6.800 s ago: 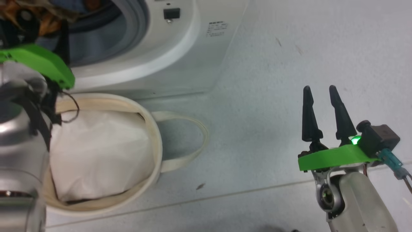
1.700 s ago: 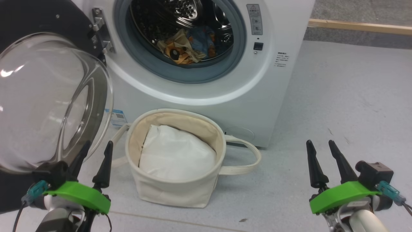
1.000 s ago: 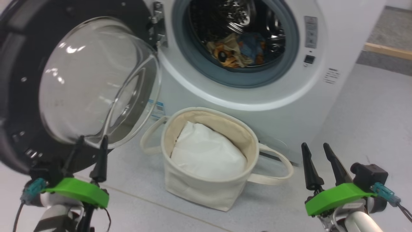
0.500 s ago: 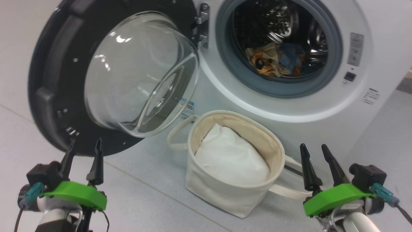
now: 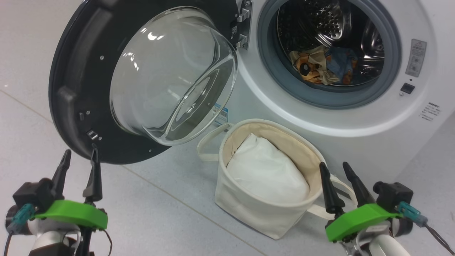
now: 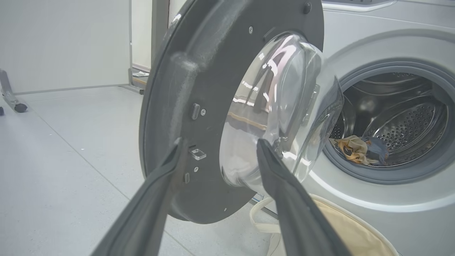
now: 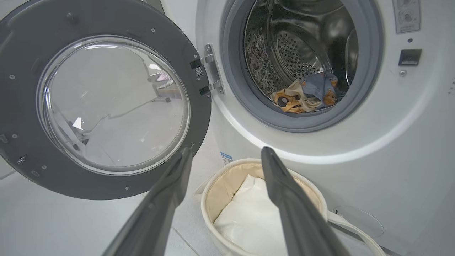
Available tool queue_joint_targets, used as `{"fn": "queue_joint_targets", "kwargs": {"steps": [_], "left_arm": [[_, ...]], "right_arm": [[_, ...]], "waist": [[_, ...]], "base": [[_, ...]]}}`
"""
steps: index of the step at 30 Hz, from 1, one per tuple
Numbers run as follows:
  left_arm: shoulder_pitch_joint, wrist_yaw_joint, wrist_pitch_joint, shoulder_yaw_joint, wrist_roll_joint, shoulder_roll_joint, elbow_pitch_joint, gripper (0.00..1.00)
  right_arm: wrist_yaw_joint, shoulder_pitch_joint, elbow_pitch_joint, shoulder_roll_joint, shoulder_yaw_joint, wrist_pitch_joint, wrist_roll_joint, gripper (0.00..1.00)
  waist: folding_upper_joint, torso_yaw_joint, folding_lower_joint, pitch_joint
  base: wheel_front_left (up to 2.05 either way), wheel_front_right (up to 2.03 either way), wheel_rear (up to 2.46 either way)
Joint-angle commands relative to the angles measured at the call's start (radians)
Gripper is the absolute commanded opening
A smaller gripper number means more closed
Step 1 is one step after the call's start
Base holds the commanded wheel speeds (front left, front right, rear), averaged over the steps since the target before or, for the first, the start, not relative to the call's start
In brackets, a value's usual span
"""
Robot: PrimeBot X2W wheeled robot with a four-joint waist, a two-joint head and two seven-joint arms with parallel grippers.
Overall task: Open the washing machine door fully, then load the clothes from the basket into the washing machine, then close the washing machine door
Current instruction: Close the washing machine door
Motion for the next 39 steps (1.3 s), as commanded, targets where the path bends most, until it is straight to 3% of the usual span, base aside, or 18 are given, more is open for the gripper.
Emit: {"fn": "queue_joint_targets", "kwargs": {"steps": [1, 39], "left_arm": [[-0.014, 0.006, -0.012, 0.041, 0.010, 0.026, -0.040, 1.00], [0.052, 0.021, -0.012, 0.123, -0.007, 0.025, -0.101, 1.00]], "right_arm": [[0.001, -0.058, -0.024, -0.005, 0.025, -0.012, 0.004, 1.00], [0.001, -0.210, 0.054, -0.015, 0.152, -0.012, 0.058, 1.00]], "waist": [[-0.0001, 0.002, 0.0000, 0.003], [-0.0001, 0.031, 0.0000, 0.046]], "base": [[0.00, 0.00, 0.00], [0.00, 0.00, 0.00]]}}
